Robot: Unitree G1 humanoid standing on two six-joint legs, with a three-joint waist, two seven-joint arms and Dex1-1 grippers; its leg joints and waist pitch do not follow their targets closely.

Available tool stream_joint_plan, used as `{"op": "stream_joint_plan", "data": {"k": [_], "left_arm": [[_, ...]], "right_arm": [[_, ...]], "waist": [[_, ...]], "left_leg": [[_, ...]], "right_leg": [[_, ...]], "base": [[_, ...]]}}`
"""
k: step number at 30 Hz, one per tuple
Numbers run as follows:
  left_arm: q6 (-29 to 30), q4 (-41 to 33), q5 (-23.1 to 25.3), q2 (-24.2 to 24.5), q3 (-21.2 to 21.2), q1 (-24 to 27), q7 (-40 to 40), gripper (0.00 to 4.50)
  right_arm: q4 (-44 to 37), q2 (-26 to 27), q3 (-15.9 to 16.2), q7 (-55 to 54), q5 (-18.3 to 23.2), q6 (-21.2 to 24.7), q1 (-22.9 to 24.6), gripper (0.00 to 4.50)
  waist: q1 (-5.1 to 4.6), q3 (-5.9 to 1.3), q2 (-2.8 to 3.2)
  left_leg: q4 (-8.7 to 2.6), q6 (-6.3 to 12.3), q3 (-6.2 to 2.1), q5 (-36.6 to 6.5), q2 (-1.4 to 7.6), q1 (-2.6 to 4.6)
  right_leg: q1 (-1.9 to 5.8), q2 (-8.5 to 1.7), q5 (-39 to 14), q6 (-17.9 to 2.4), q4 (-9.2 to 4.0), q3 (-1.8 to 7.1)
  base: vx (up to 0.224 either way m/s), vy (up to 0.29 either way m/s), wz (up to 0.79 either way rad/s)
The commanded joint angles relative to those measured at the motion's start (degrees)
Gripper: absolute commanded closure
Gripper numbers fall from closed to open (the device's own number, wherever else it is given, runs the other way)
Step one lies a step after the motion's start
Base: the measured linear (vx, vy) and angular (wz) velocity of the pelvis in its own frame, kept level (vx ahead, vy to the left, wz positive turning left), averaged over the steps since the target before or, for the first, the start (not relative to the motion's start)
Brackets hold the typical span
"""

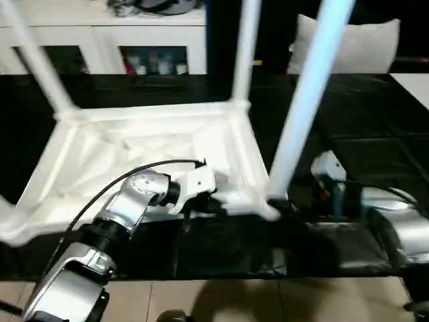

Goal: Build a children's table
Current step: Rotate leg to tighten

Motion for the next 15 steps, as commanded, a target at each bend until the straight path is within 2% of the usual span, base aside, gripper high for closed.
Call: {"op": "stream_joint_plan", "data": {"k": [1,6,12,15], "left_arm": [[-2.6,-1.3,-0.6,0.5,-2.3,-0.8,-4.2,4.5],[-3.5,-2.9,-1.1,1.7,-3.7,-0.4,-8.5,4.5],[-4.1,-3.5,-1.1,2.2,-4.3,-0.1,-10.9,4.5],[-4.7,-3.2,-1.1,2.5,-4.5,-0.3,-11.1,4.5]], "right_arm": [[-2.7,-1.7,1.3,5.1,2.2,0.8,0.5,0.56],[-3.4,-2.7,2.2,9.5,4.1,2.5,0.7,0.72],[-3.5,-3.1,2.7,11.6,5.6,4.0,0.6,1.31],[-3.6,-3.9,3.4,13.1,6.1,5.8,0.7,1.52]], "waist": [[-0.08,-3.73,-0.73],[0.09,-3.72,-1.04],[0.99,-3.96,-1.01],[1.02,-3.95,-1.13]], "left_leg": [[-3.71,5.31,-2.47,-6.3,6.35,1.05],[-3.75,4.96,-2.5,-6.6,6.21,1.01],[-3.66,5.04,-2.57,-4.9,6.45,1.02],[-3.6,5.07,-2.52,-4.8,6.27,0.92]], "right_leg": [[3.04,-8.1,-15.9,-2.6,-4.47,5.28],[3.07,-8.11,-17.8,-1.9,-4.62,5.24],[3.01,-8.13,-15.7,-2.3,-4.21,5.31],[3.14,-8.09,-15.8,-2.1,-4.21,5.21]], "base": [[0.0,0.0,0.0],[0.0,0.0,0.0],[0.0,0.0,0.0],[0.0,0.0,0.0]]}}
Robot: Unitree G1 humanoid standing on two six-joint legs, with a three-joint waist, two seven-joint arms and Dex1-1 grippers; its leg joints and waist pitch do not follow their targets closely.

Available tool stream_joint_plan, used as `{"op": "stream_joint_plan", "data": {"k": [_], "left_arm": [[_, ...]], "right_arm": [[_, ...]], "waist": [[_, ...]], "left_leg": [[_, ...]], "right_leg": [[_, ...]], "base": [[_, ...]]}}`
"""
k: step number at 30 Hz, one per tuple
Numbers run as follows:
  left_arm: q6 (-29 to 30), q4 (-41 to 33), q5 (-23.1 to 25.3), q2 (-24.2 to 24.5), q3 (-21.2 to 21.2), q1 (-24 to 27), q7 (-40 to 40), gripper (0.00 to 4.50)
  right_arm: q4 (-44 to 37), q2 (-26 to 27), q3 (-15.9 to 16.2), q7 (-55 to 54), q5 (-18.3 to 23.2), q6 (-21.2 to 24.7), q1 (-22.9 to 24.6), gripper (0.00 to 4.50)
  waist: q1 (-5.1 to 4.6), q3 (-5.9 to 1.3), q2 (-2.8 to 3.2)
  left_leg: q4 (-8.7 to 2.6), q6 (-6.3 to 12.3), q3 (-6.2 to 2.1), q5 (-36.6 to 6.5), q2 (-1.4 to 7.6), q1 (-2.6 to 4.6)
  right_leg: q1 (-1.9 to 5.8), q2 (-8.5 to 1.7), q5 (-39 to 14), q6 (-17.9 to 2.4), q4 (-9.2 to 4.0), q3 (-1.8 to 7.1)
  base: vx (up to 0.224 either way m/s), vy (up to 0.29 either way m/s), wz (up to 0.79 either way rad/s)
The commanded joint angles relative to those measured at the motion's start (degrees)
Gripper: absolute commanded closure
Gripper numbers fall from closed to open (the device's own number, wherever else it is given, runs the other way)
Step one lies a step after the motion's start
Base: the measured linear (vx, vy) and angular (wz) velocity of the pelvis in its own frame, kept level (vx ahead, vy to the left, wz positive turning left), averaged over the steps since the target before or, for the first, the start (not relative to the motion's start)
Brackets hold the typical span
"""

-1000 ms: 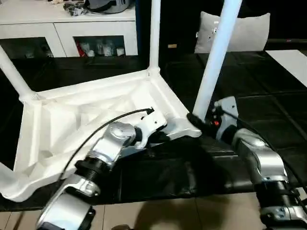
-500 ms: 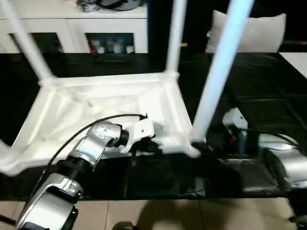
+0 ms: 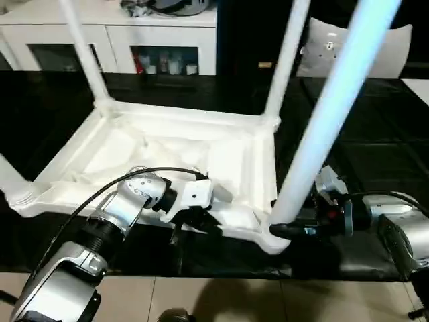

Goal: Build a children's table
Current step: Rotate leg to tighten

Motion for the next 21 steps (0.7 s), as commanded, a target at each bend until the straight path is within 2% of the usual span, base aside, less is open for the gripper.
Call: {"op": "stream_joint_plan", "data": {"k": [1,3,4,9,10,13,15,17,20,21], "left_arm": [[-1.6,-1.7,0.3,0.2,-1.3,-0.5,-1.8,4.5],[-1.8,-1.4,0.3,0.2,-1.2,-0.6,-1.5,4.5],[-1.9,-1.3,0.4,0.1,-1.1,-0.7,-1.4,4.5],[-1.1,-1.1,-0.1,-0.1,-0.6,-0.6,-1.1,4.5],[-1.1,-1.1,-0.1,-0.1,-0.6,-0.6,-1.1,4.5],[2.1,-2.3,-1.7,-1.1,0.7,-0.3,0.2,4.5],[5.0,-2.5,-1.5,-2.0,1.4,-0.5,2.8,4.5],[6.6,-2.4,-1.5,-3.2,2.2,-0.7,5.5,4.5],[10.4,-2.5,-2.0,-5.8,3.6,-1.1,10.2,4.5],[12.2,-2.6,-1.9,-7.1,4.2,-1.3,12.7,4.5]], "right_arm": [[-1.6,-1.0,0.3,1.4,0.8,1.4,0.0,1.58],[-1.6,-1.0,0.4,1.6,0.9,1.7,0.1,1.64],[-1.5,-1.0,0.4,1.7,0.9,1.8,0.1,1.9],[-2.2,-0.8,0.3,1.9,1.9,2.9,0.6,2.03],[-2.2,-0.8,0.3,1.9,1.9,2.9,0.6,2.18],[-3.5,0.5,-0.4,1.2,4.1,4.1,1.4,2.35],[-4.8,2.6,-1.3,-1.3,5.3,5.0,1.8,2.38],[-5.2,5.1,-2.2,-5.8,5.1,5.9,1.5,2.44],[-3.4,9.8,-3.0,-15.3,2.2,6.3,-0.3,2.45],[-1.9,11.9,-3.4,-20.2,0.3,5.7,-1.4,2.47]], "waist": [[-0.29,-3.94,-1.01],[-0.33,-3.91,-1.11],[-0.34,-3.94,-1.13],[-0.28,-3.98,-1.04],[-0.26,-3.98,-1.07],[-0.27,-3.97,-1.08],[-0.27,-3.93,-1.06],[-0.63,-3.73,-1.04],[-1.0,-3.61,-0.95],[-1.73,-3.56,-1.01]], "left_leg": [[-3.72,5.01,-2.51,-4.8,6.23,0.85],[-3.7,5.0,-2.46,-4.9,6.13,0.79],[-3.71,4.87,-2.47,-4.8,6.06,0.86],[-3.68,4.83,-2.48,-4.6,6.15,0.85],[-3.68,4.83,-2.51,-4.6,6.19,0.86],[-3.74,4.63,-2.55,-4.8,6.33,0.91],[-3.74,4.46,-2.55,-4.7,6.29,0.89],[-3.86,3.8,-2.53,-5.5,6.07,0.87],[-3.97,2.56,-2.52,-6.9,5.67,0.99],[-4.09,1.78,-2.67,-7.3,5.74,1.04]], "right_leg": [[3.07,-8.02,-16.2,-1.9,-4.34,5.18],[3.06,-8.01,-16.7,-1.5,-4.43,5.15],[3.06,-7.98,-17.2,-1.3,-4.49,5.1],[3.01,-7.95,-16.8,-1.2,-4.45,5.09],[2.99,-7.97,-16.8,-1.2,-4.46,5.09],[3.01,-8.09,-16.7,-1.5,-4.43,5.16],[2.97,-8.13,-16.7,-1.7,-4.46,5.15],[2.94,-8.02,-18.9,-1.4,-4.83,4.98],[2.95,-8.02,-22.9,0.0,-5.51,4.69],[2.83,-8.02,-23.4,0.0,-5.59,4.56]], "base": [[0.0,0.0,0.0],[0.0,0.0,0.0],[0.0,0.0,0.0],[0.0,0.0,0.0],[0.0,0.0,0.0],[0.0,0.0,0.0],[0.0,0.0,0.0],[0.0,0.0,0.0],[0.0,0.0,0.0],[0.0,0.0,0.0]]}}
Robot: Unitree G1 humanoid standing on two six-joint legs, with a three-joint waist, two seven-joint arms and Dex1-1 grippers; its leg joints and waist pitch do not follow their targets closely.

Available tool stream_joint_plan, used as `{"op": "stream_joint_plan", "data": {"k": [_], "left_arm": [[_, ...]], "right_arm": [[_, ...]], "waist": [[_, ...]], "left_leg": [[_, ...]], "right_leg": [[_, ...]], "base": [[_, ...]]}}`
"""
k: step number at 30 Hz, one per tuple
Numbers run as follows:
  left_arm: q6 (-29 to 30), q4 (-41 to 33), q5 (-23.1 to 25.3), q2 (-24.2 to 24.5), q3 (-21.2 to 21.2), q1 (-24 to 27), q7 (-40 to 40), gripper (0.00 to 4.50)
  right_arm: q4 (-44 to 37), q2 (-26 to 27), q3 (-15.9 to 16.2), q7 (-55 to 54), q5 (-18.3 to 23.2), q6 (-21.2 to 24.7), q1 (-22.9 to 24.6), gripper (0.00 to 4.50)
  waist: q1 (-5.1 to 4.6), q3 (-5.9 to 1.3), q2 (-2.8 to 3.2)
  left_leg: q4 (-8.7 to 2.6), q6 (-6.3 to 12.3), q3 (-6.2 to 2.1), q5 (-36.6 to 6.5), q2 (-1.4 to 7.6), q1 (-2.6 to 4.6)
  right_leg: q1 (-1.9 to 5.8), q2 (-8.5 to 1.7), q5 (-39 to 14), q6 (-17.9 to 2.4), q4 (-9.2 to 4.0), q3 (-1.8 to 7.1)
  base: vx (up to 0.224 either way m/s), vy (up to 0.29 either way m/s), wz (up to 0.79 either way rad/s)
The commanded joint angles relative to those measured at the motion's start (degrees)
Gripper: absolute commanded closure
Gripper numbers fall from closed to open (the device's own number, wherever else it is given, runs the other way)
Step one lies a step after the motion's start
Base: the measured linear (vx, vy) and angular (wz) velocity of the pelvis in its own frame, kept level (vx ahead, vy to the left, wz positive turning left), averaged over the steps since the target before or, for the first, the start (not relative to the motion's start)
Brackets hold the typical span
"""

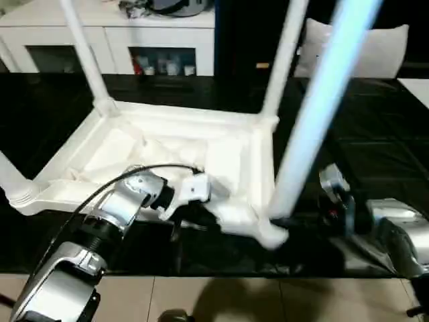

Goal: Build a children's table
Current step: Rotate leg to tighten

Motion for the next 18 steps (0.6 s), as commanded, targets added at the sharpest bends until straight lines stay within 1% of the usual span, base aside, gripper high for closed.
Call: {"op": "stream_joint_plan", "data": {"k": [1,2,3,4,5,6,7,8,9,10,11,12,13,14,15,18], "left_arm": [[2.9,-2.1,-2.0,-5.7,0.6,-1.5,5.7,4.5],[5.2,-2.1,-2.0,-7.4,1.3,-1.8,8.7,4.5],[5.2,-2.1,-2.0,-7.4,1.3,-1.8,8.7,4.5],[6.0,-2.1,-1.9,-7.9,1.5,-1.8,9.4,4.5],[7.0,-1.7,-1.7,-9.2,2.1,-2.1,12.1,4.5],[7.0,-1.7,-1.7,-9.2,2.1,-2.1,12.1,4.5],[7.0,-1.7,-1.7,-9.2,2.1,-2.1,12.1,4.5],[8.3,-0.9,-1.8,-11.0,3.2,-2.5,15.4,4.5],[10.0,1.6,-1.6,-14.4,5.3,-4.0,22.7,4.5],[10.3,2.0,-1.5,-14.9,5.7,-4.2,23.9,4.5],[10.4,2.9,-1.2,-15.7,6.1,-4.7,26.1,4.5],[10.8,3.7,-0.4,-17.0,6.4,-5.1,29.1,4.5],[10.8,3.6,-0.2,-17.1,6.3,-5.1,29.4,4.5],[11.0,3.4,0.3,-17.6,6.3,-5.0,30.2,4.5],[11.2,2.6,0.5,-17.6,6.2,-4.7,29.8,4.5],[11.0,1.8,0.7,-17.0,6.2,-4.2,29.1,4.5]], "right_arm": [[0.3,5.1,2.2,-7.8,-1.4,-0.4,-3.3,2.47],[2.6,7.5,1.6,-13.5,-3.2,-0.1,-4.9,2.48],[2.6,7.5,1.6,-13.5,-3.2,-0.1,-4.9,2.5],[3.0,8.0,1.4,-15.0,-3.4,0.2,-5.2,2.5],[3.9,9.5,0.9,-17.9,-3.8,0.8,-5.8,2.52],[3.9,9.5,0.9,-17.9,-3.8,0.8,-5.8,2.53],[3.9,9.5,0.9,-17.9,-3.8,0.8,-5.8,2.54],[4.9,11.0,0.6,-21.3,-4.8,1.5,-6.5,2.54],[7.4,14.6,-0.7,-29.2,-6.5,2.1,-8.1,2.54],[7.7,15.1,-0.9,-30.5,-6.8,2.2,-8.4,2.54],[8.7,16.0,-1.1,-32.5,-7.4,1.7,-8.9,2.54],[10.2,17.5,-2.0,-35.2,-8.0,-0.2,-9.6,2.54],[10.4,17.8,-2.2,-35.1,-7.9,-0.7,-9.7,2.54],[10.8,18.4,-3.0,-34.7,-7.4,-2.2,-9.9,2.2],[10.5,18.5,-3.4,-34.4,-7.1,-2.5,-9.6,1.85],[9.0,17.6,-3.6,-32.6,-6.4,-2.9,-8.7,1.75]], "waist": [[-0.44,-3.52,-0.98],[-1.17,-3.67,-1.03],[-1.56,-3.67,-1.03],[-1.94,-3.76,-1.05],[-1.98,-3.86,-0.76],[-2.15,-4.08,-0.9],[-2.15,-4.08,-0.9],[-2.17,-4.2,-0.85],[-2.44,-4.04,-0.76],[-2.57,-3.89,-0.69],[-2.49,-3.88,-0.76],[-2.27,-3.92,-0.56],[-2.28,-3.83,-0.57],[-2.26,-4.04,-0.6],[-2.23,-4.04,-0.57],[-2.11,-3.99,-0.48]], "left_leg": [[-4.14,1.7,-2.87,-7.6,5.69,0.69],[-4.15,1.36,-3.0,-7.2,5.63,0.5],[-4.14,1.25,-2.92,-7.0,5.63,0.73],[-3.95,1.88,-2.81,-6.4,5.34,0.5],[-3.81,2.74,-2.67,-5.3,5.18,0.39],[-3.8,3.52,-2.68,-3.8,5.36,0.22],[-3.8,3.52,-2.68,-3.8,5.36,0.22],[-3.7,4.43,-2.62,-2.5,5.46,0.21],[-3.74,4.76,-2.59,-2.3,5.48,0.16],[-3.84,4.39,-2.57,-2.9,5.49,0.42],[-3.79,3.95,-2.53,-3.7,5.38,0.61],[-3.79,3.62,-2.4,-4.2,5.17,0.49],[-3.9,3.6,-2.53,-4.4,5.29,0.48],[-3.86,3.84,-2.57,-4.3,5.43,0.51],[-3.85,4.25,-2.59,-4.1,5.53,0.51],[-3.87,4.87,-2.58,-4.1,5.53,0.44]], "right_leg": [[2.89,-8.04,-23.7,0.0,-5.68,4.39],[3.21,-8.14,-23.5,0.3,-5.67,4.32],[2.95,-8.11,-23.0,0.1,-5.78,4.45],[3.22,-8.17,-22.0,-0.2,-5.66,4.61],[3.24,-8.14,-20.0,-0.7,-5.41,4.86],[3.28,-7.91,-16.9,-1.4,-4.89,4.95],[3.28,-7.91,-16.9,-1.4,-4.89,4.95],[3.29,-7.86,-13.2,-2.6,-4.32,5.05],[3.05,-7.69,-12.7,-3.3,-4.38,4.99],[2.81,-7.63,-13.8,-3.6,-4.67,4.87],[2.92,-7.83,-15.4,-3.4,-5.04,4.82],[3.13,-7.99,-16.8,-2.8,-5.11,5.01],[3.17,-7.96,-17.3,-2.5,-5.26,4.91],[3.27,-7.96,-16.6,-2.0,-5.06,4.97],[3.19,-7.97,-15.3,-2.0,-4.93,5.09],[3.26,-8.03,-14.5,-2.1,-4.78,5.13]], "base": [[0.0,0.0,0.0],[0.0,0.0,0.0],[0.0,0.0,0.0],[0.0,0.0,0.0],[0.0,0.0,0.0],[0.0,0.0,0.0],[0.0,0.0,0.0],[0.0,0.0,0.0],[0.0,0.0,0.0],[0.0,0.0,0.0],[0.0,0.0,0.0],[0.0,0.0,0.0],[0.0,0.0,0.0],[0.0,0.0,0.0],[0.0,0.0,0.0],[0.0,0.0,0.0]]}}
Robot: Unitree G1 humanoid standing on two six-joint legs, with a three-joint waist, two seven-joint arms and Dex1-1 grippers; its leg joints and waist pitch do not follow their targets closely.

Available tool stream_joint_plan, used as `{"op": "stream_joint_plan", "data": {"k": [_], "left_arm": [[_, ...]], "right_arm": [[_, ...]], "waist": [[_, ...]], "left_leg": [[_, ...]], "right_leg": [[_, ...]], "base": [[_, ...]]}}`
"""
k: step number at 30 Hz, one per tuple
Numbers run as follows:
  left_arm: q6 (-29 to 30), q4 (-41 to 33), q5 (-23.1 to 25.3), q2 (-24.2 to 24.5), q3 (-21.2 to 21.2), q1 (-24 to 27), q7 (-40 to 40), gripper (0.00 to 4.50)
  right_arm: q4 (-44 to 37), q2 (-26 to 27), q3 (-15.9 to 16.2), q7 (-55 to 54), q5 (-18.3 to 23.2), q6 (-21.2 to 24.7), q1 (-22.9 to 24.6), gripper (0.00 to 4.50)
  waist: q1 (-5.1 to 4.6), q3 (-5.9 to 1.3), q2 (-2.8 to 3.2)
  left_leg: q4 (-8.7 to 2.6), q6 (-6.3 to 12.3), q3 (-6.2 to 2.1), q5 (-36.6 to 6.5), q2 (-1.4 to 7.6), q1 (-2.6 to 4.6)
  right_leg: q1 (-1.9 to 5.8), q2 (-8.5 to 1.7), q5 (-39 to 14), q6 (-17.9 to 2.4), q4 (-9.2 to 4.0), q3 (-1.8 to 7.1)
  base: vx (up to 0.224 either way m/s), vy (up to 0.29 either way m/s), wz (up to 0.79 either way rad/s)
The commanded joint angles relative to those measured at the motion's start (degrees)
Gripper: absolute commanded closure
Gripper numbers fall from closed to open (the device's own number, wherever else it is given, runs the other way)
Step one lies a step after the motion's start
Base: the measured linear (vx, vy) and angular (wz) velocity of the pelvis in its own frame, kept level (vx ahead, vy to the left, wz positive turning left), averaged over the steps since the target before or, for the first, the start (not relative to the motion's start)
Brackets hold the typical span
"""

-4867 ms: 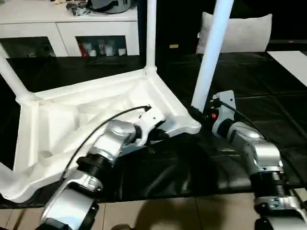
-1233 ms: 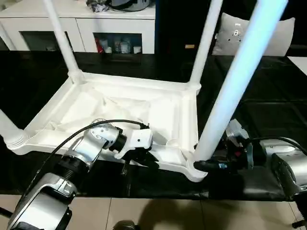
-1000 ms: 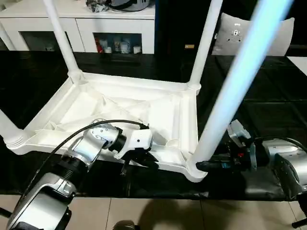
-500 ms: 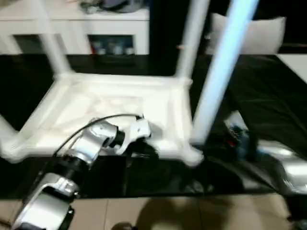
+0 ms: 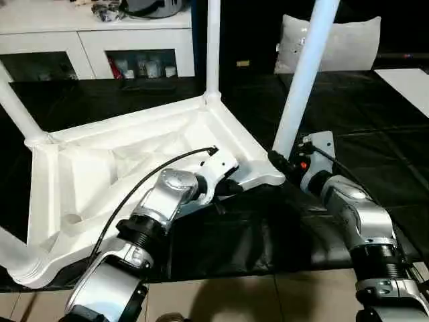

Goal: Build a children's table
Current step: Rotate leg to tighten

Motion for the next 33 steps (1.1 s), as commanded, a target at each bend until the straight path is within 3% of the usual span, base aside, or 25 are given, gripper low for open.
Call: {"op": "stream_joint_plan", "data": {"k": [1,5,7,8,13,14,15,20,25,27,30,33], "left_arm": [[-1.9,-2.6,-1.6,-2.0,0.8,-0.7,1.2,4.5],[-2.7,-1.8,-0.6,-0.1,0.3,-0.5,0.5,4.5],[-3.1,-1.4,-0.4,0.4,0.2,-0.5,0.6,4.5],[-4.9,-1.0,0.0,2.7,-0.6,-0.3,-1.9,4.5],[-6.9,-1.2,0.2,5.2,-1.5,0.1,-5.5,4.5],[-10.2,-1.9,0.2,8.4,-3.1,0.8,-11.5,4.5],[-10.2,-1.9,0.2,8.4,-3.1,0.8,-11.5,4.5],[-16.8,-3.1,-0.1,13.5,-6.6,1.9,-22.1,4.5],[-19.5,-4.7,-0.6,15.8,-8.4,2.7,-27.8,4.5],[-21.2,-5.9,-1.2,17.1,-9.7,3.1,-31.9,4.5],[-22.8,-5.8,-1.1,17.4,-10.3,2.8,-33.3,4.5],[-23.5,-5.7,-1.1,17.5,-10.4,2.6,-33.9,4.5]], "right_arm": [[-1.6,1.8,3.2,4.3,2.5,0.7,1.0,1.51],[-1.3,-0.8,2.7,6.4,1.8,-0.7,1.6,1.29],[-1.0,-1.5,2.4,6.7,1.6,-1.2,1.7,0.96],[-1.3,-4.5,1.9,10.0,1.9,-2.3,2.4,0.9],[-2.5,-8.1,2.4,15.8,2.4,-4.0,3.6,0.52],[-5.2,-12.3,3.3,24.4,4.6,-4.3,5.2,0.45],[-5.2,-12.3,3.3,24.4,4.6,-4.3,5.2,0.45],[-7.8,-18.7,6.2,37.9,6.6,-5.2,7.2,0.45],[-8.0,-20.4,7.3,42.6,7.4,-5.6,7.2,0.9],[-8.3,-21.4,8.3,46.1,8.2,-5.7,7.3,1.19],[-8.7,-22.2,9.8,49.1,8.8,-4.7,7.3,1.45],[-9.1,-22.6,10.8,51.1,9.1,-4.2,7.5,1.59]], "waist": [[0.26,-3.87,-0.88],[0.58,-3.96,-0.76],[0.66,-3.94,-0.83],[0.82,-4.03,-0.85],[1.02,-3.89,-1.0],[0.99,-3.87,-1.15],[1.25,-3.97,-1.11],[1.65,-3.76,-1.03],[2.67,-3.72,-0.83],[3.25,-3.84,-0.97],[3.9,-3.84,-1.0],[3.96,-3.79,-1.15]], "left_leg": [[-3.59,4.81,-2.62,-4.3,5.54,0.56],[-3.54,5.04,-2.62,-4.2,5.61,0.57],[-3.56,5.08,-2.68,-3.9,5.65,0.52],[-3.47,5.27,-2.68,-3.6,5.59,0.49],[-3.38,5.72,-2.46,-4.4,5.31,0.39],[-3.44,6.03,-2.56,-4.3,5.3,0.24],[-3.3,6.63,-2.5,-4.2,5.42,0.2],[-3.34,6.63,-2.36,-5.7,5.49,0.45],[-3.49,5.41,-2.47,-6.2,6.15,1.0],[-3.43,5.58,-2.51,-5.5,6.3,0.78],[-3.36,5.32,-2.38,-5.6,6.18,0.86],[-3.43,5.05,-2.48,-5.9,6.16,0.75]], "right_leg": [[3.38,-8.04,-14.6,-2.0,-4.73,5.13],[3.4,-7.94,-13.9,-2.0,-4.59,5.15],[3.45,-7.93,-13.4,-2.2,-4.46,5.16],[3.49,-7.99,-13.0,-2.2,-4.4,5.12],[3.57,-7.83,-14.8,-0.9,-4.69,5.06],[3.62,-7.75,-15.0,-0.6,-4.73,4.89],[3.66,-7.67,-14.6,0.4,-4.57,5.07],[3.3,-7.51,-17.3,0.9,-4.88,4.83],[2.77,-7.63,-17.9,-0.9,-4.89,4.86],[2.96,-7.89,-16.4,-1.5,-4.43,5.1],[2.95,-7.97,-16.4,-1.8,-4.43,5.14],[3.04,-8.0,-17.5,-1.2,-4.55,5.04]], "base": [[0.0,0.0,0.0],[0.0,0.0,0.0],[0.0,0.0,0.0],[0.0,0.0,0.0],[0.0,0.0,0.0],[0.0,0.0,0.0],[0.0,0.0,0.0],[0.0,0.0,0.0],[0.0,0.0,0.0],[0.0,0.0,0.0],[0.0,0.0,0.0],[0.0,0.0,0.0]]}}
